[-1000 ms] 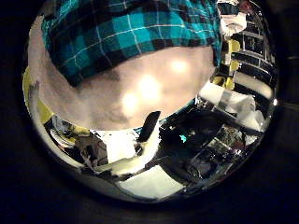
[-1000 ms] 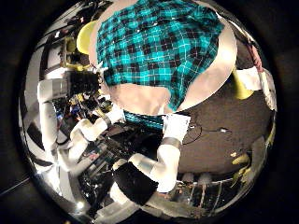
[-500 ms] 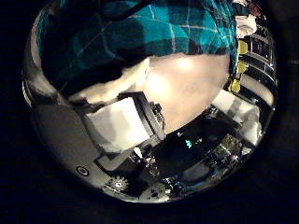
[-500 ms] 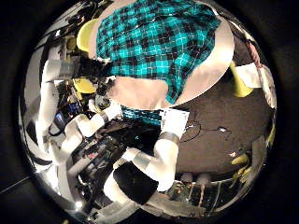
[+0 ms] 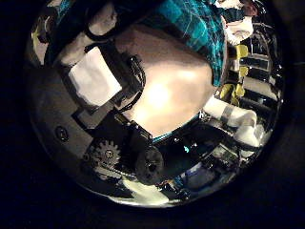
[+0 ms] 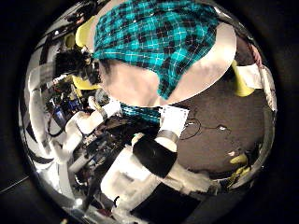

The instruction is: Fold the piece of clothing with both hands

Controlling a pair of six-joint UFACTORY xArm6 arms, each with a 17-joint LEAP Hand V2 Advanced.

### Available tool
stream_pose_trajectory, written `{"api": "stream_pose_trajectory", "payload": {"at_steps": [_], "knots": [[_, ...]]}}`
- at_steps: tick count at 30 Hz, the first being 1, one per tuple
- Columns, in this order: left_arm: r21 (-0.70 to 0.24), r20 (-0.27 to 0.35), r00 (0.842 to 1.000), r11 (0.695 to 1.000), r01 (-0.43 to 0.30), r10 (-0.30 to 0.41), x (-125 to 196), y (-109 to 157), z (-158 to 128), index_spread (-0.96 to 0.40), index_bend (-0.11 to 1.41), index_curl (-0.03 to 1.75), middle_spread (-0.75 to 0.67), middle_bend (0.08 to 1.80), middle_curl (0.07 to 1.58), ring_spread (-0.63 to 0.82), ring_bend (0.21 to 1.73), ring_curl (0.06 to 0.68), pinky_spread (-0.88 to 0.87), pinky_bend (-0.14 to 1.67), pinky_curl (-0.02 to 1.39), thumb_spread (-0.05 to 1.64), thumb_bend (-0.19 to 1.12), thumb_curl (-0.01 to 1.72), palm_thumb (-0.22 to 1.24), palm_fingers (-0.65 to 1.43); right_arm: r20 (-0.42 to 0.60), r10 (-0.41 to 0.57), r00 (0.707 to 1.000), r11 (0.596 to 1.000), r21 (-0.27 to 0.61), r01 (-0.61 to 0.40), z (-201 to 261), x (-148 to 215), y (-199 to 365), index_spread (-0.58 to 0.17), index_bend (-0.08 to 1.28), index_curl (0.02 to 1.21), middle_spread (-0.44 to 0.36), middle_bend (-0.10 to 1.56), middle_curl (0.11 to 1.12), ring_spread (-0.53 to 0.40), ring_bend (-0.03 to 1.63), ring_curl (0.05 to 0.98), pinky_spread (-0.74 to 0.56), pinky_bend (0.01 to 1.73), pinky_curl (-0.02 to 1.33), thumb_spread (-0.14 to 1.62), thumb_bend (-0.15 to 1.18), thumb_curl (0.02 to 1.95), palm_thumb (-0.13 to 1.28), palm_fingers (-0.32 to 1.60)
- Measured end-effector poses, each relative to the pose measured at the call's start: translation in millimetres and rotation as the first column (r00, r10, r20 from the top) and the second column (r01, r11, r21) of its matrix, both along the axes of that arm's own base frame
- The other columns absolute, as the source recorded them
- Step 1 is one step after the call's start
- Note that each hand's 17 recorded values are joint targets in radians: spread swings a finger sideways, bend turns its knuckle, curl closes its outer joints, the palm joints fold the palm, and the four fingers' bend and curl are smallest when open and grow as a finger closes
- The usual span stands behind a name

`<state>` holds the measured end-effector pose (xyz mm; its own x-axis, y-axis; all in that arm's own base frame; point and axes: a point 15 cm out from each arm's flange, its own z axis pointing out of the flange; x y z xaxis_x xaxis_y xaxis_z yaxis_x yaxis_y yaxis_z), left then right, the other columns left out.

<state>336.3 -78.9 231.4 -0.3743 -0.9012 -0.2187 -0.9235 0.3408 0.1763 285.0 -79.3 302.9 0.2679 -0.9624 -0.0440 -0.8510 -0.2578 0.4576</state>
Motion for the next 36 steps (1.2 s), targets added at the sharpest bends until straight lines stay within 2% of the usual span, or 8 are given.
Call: {"api": "stream_pose_trajectory", "payload": {"at_steps": [5, 11, 17, 22, 26, 30, 33, 36], "knots": [[0.004, -0.008, 1.000, 1.000, -0.001, 0.001, 3, 0, 9, -0.61, 0.21, 0.89, -0.58, 0.85, 0.83, -0.55, 1.10, 0.443, -0.74, 0.90, 0.58, 1.20, -0.01, 0.41, 0.76, 1.02, -0.052, 0.014, 0.999, 1.000, 0.013, -0.013, -57, -5, 0, -0.288, 0.15, 0.26, -0.066, 0.32, 0.38, -0.072, 0.75, 0.277, 0.12, 0.64, 0.24, 1.12, -0.01, 0.30, 0.43, 0.23], [0.010, -0.024, 1.000, 1.000, 0.003, -0.002, 4, 2, 15, -0.64, 0.18, 0.99, -0.59, 0.85, 0.86, -0.55, 1.11, 0.457, -0.74, 0.91, 0.59, 1.20, -0.01, 0.41, 0.77, 1.01, -0.032, 0.034, 0.999, 0.999, 0.023, -0.033, -122, -16, 3, -0.257, 0.15, 0.27, -0.043, 0.33, 0.39, -0.062, 0.73, 0.273, 0.11, 0.64, 0.23, 1.07, -0.02, 0.31, 0.46, 0.18], [0.011, -0.030, 1.000, 1.000, -0.005, 0.006, 8, 6, 14, -0.66, 0.17, 1.08, -0.60, 0.86, 0.88, -0.55, 1.12, 0.469, -0.74, 0.93, 0.59, 1.20, -0.01, 0.41, 0.77, 0.99, 0.011, 0.056, 0.998, 0.998, 0.023, -0.056, -152, -14, 10, -0.247, 0.16, 0.27, -0.037, 0.34, 0.39, -0.063, 0.72, 0.273, 0.11, 0.63, 0.23, 1.04, -0.02, 0.32, 0.49, 0.17], [0.012, -0.033, 0.999, 1.000, -0.006, 0.006, 8, 6, 14, -0.66, 0.17, 1.14, -0.60, 0.86, 0.90, -0.55, 1.13, 0.476, -0.74, 0.94, 0.60, 1.20, -0.01, 0.41, 0.77, 0.98, 0.029, 0.083, 0.996, 0.997, 0.007, -0.083, -155, -7, 22, -0.240, 0.15, 0.28, -0.076, 0.40, 0.41, -0.138, 0.79, 0.293, 0.02, 0.62, 0.21, 1.02, -0.01, 0.34, 0.57, 0.28], [0.014, -0.040, 0.999, 1.000, -0.009, 0.009, 6, 8, 15, -0.67, 0.17, 1.17, -0.61, 0.87, 0.90, -0.54, 1.13, 0.480, -0.74, 0.94, 0.60, 1.20, -0.01, 0.41, 0.76, 0.97, 0.017, 0.101, 0.995, 0.994, -0.030, -0.101, -157, -5, 20, -0.268, 0.13, 0.25, -0.142, 0.47, 0.45, -0.242, 0.94, 0.336, -0.21, 0.85, 0.25, 1.01, 0.00, 0.37, 0.68, 0.61], [0.013, -0.036, 0.999, 1.000, -0.010, 0.011, 6, 8, 19, -0.66, 0.16, 1.20, -0.61, 0.87, 0.91, -0.54, 1.14, 0.483, -0.74, 0.95, 0.60, 1.20, -0.01, 0.42, 0.76, 0.97, 0.030, 0.102, 0.994, 0.994, -0.038, -0.101, -157, -2, 21, -0.354, 0.28, 0.29, -0.237, 0.66, 0.53, -0.277, 1.05, 0.382, -0.34, 1.02, 0.31, 1.00, 0.03, 0.41, 0.82, 1.13], [0.016, -0.042, 0.999, 1.000, -0.014, 0.015, 4, 9, 24, -0.66, 0.16, 1.22, -0.61, 0.87, 0.91, -0.54, 1.14, 0.485, -0.74, 0.95, 0.60, 1.20, -0.01, 0.42, 0.76, 0.96, 0.088, 0.102, 0.991, 0.994, -0.044, -0.098, -157, 11, 21, -0.398, 0.52, 0.41, -0.250, 0.81, 0.63, -0.275, 1.10, 0.449, -0.33, 1.10, 0.39, 1.00, 0.06, 0.45, 0.93, 1.27], [0.013, -0.039, 0.999, 1.000, -0.013, 0.013, 4, 9, 25, -0.66, 0.17, 1.24, -0.61, 0.87, 0.92, -0.54, 1.14, 0.486, -0.73, 0.96, 0.60, 1.20, -0.01, 0.42, 0.76, 0.96, 0.172, 0.101, 0.980, 0.994, -0.050, -0.094, -148, 29, 20, -0.404, 0.74, 0.52, -0.245, 0.95, 0.70, -0.273, 1.18, 0.503, -0.29, 1.17, 0.44, 1.03, 0.07, 0.48, 0.99, 1.21]]}}
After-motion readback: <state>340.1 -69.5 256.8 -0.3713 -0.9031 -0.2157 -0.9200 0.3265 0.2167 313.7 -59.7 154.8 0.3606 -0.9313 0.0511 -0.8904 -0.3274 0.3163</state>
